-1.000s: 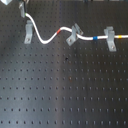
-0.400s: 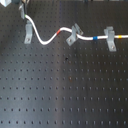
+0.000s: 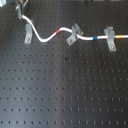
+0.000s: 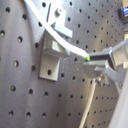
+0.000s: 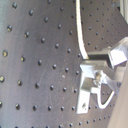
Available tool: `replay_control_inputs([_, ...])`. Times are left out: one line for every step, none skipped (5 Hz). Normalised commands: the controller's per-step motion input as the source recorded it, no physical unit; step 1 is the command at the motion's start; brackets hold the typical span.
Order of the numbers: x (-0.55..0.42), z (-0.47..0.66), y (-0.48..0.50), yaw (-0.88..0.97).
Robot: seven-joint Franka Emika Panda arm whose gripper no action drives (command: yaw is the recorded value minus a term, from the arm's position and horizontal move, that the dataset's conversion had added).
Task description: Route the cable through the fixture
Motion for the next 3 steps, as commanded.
replay_control_inputs([0.062, 0.32, 0.389, 0.00])
replay_control_inputs([-0.052, 0.11, 0.036, 0.00])
replay_control_inputs([-0.055, 0.15, -0.008, -0.01])
